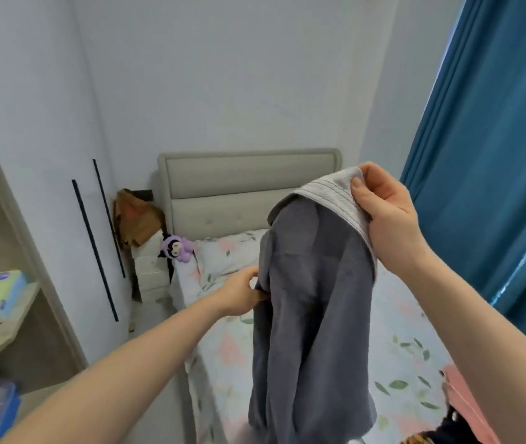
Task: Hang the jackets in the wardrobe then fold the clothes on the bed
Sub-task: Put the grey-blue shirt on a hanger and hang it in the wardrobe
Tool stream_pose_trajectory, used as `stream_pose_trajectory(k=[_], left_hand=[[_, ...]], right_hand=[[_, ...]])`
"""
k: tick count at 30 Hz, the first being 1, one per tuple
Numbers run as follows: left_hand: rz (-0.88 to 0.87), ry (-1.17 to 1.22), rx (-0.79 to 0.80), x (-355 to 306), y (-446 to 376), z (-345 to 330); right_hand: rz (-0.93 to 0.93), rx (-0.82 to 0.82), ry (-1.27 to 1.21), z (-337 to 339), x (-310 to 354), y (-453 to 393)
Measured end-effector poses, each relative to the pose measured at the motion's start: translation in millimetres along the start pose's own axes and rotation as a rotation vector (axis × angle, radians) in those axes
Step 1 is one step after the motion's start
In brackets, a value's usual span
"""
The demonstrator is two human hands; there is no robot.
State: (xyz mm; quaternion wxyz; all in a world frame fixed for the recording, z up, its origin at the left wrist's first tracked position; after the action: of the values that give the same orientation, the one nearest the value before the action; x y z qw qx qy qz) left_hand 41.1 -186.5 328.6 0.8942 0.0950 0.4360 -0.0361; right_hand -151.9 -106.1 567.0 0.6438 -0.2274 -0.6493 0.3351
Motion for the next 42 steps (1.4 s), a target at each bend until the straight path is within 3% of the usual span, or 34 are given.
stream_pose_trajectory(k=[6,11,15,22,30,38,42], left_hand=[[0.087,-0.040,-0.188,22,1,75],[0.122,-0.003,-0.454,21,11,138],[0.049,0.002,-0.573,-1,20,174],[-0.088,0.100,-0.554,-36,25,206],[-0.240,0.062,-0.499,-51,26,231],[-0.255,0.046,-0.449,-14,24,261],[-0.187,0.014,-0.416,25,19,272]], right_hand=[[-0.028,-0.102,0.117,28,-21,-9],[-0.093,-0.110,0.432,47,-61,0],[-0.231,-0.063,0.636,55,-109,16],[-0.515,0.052,0.694,26,-169,33],[-0.472,0.178,0.464,-86,-178,-16],[-0.595,0.115,0.392,-151,-219,-49],[-0.557,0.065,0.296,-181,-228,-57]])
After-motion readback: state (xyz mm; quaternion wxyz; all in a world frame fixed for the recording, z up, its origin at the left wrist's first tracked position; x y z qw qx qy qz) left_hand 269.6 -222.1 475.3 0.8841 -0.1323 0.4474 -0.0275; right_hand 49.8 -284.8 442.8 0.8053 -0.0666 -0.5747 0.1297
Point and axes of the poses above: each hand's wrist, its own y-axis away from the middle knuckle, its own z-axis out of the back of the hand, x = y × z, the point moved 9 cm from there along -y, towards the middle knuckle, and after that the axes turned 10 degrees about z, right-handed, at the moved point
